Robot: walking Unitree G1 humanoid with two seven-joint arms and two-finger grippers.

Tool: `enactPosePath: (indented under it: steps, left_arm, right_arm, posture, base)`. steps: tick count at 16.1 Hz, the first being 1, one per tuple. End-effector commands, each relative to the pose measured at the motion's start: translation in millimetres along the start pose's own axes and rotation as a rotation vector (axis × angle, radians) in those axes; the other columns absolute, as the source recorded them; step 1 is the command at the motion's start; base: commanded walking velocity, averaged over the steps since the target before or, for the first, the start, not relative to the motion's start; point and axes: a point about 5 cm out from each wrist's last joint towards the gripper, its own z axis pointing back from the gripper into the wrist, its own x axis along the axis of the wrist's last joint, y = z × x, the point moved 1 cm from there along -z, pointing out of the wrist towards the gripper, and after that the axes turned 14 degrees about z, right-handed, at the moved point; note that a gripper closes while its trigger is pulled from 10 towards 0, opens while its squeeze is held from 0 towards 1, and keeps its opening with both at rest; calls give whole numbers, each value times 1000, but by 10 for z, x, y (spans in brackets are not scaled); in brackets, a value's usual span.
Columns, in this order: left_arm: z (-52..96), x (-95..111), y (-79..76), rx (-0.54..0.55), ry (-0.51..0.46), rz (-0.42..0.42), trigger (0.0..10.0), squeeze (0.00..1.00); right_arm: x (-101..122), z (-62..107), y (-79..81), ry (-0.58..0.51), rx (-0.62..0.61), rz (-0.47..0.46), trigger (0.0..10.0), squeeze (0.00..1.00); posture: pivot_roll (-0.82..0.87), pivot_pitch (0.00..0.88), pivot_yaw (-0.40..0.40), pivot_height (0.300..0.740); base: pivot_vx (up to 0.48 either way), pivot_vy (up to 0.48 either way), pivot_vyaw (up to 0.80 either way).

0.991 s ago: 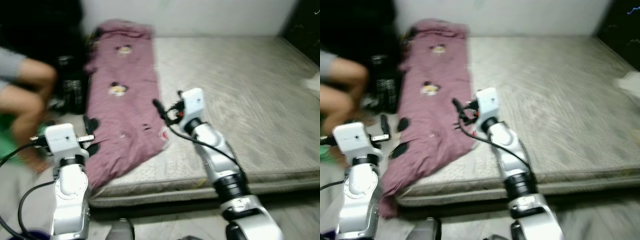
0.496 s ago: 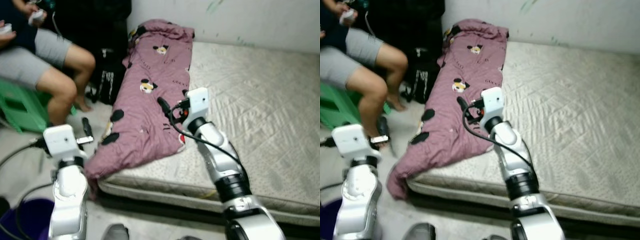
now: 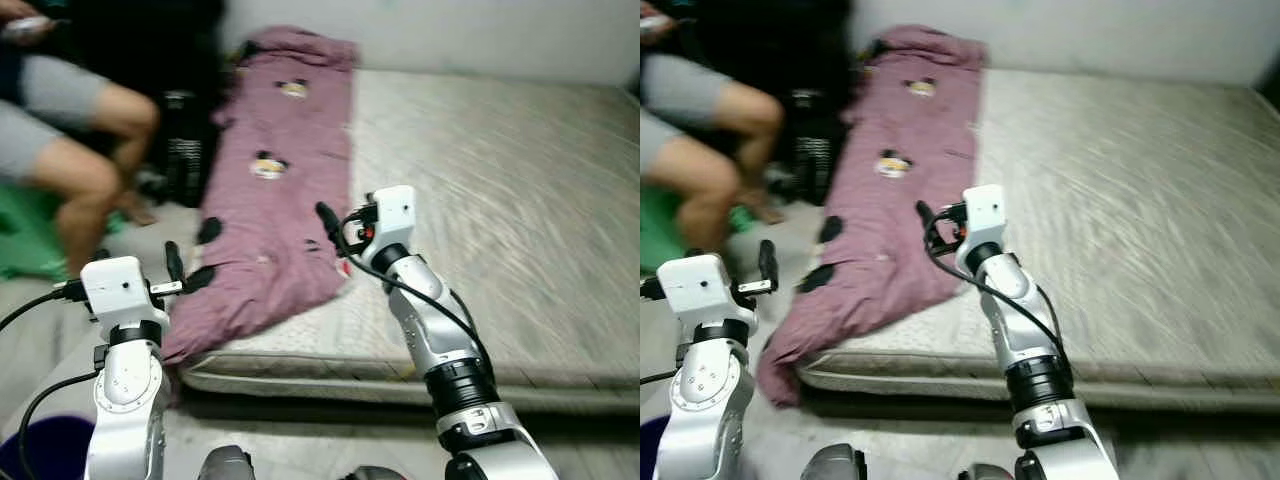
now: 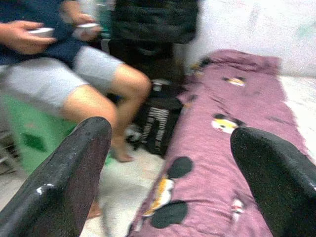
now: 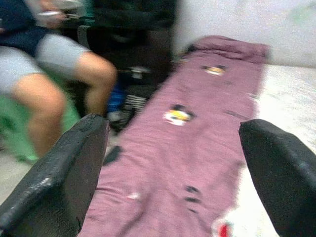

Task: Clean up the room

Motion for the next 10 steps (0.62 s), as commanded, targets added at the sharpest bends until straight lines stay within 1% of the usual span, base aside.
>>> enactPosePath:
  steps: [1,2,3,4,5,6,7,9,10]
  left_arm:
    - [31,4,-34,-36,43,31,10000,0]
    - [64,-29,-69,-84,83,26,10000,0]
    - [81,-45,-88,-112,97,17,10000,0]
    - [89,-45,-104,-126,110,27,10000,0]
    - [81,-30,-119,-132,102,18,10000,0]
    - [66,-20,-158,-146,101,29,10000,0]
    - [48,2,-187,-155,82,36,10000,0]
    - [46,-13,-237,-119,95,97,10000,0]
    - [49,-16,-248,-117,96,103,10000,0]
  right_arm:
    - [36,-7,-31,9,-27,-7,10000,0]
    - [50,-18,-21,15,-31,-5,10000,0]
    - [58,-18,-15,9,-30,-7,10000,0]
    - [51,-15,-17,11,-35,-16,10000,0]
    - [37,-9,-26,16,-41,-21,10000,0]
    - [11,15,-42,24,-50,-24,10000,0]
    - [-2,33,-53,29,-56,-26,10000,0]
    - [-21,61,-78,39,-65,-27,10000,0]
    - [-23,63,-84,40,-67,-26,10000,0]
  posture:
    - [12,71,-46,740]
    - [14,76,-44,740]
    - [14,76,-44,740]
    - [19,86,-38,740]
    - [20,90,-38,740]
    - [19,88,-37,740]
    - [10,84,-35,740]
    - [-1,85,-34,740]
    - [-6,85,-34,740]
  base:
    - [0,0,-800]
    - [0,0,-800]
    - [0,0,-800]
    - [0,0,-425]
    - [0,0,0]
    - [0,0,0]
    - [0,337,0]
    - [0,480,0]
    - [0,480,0]
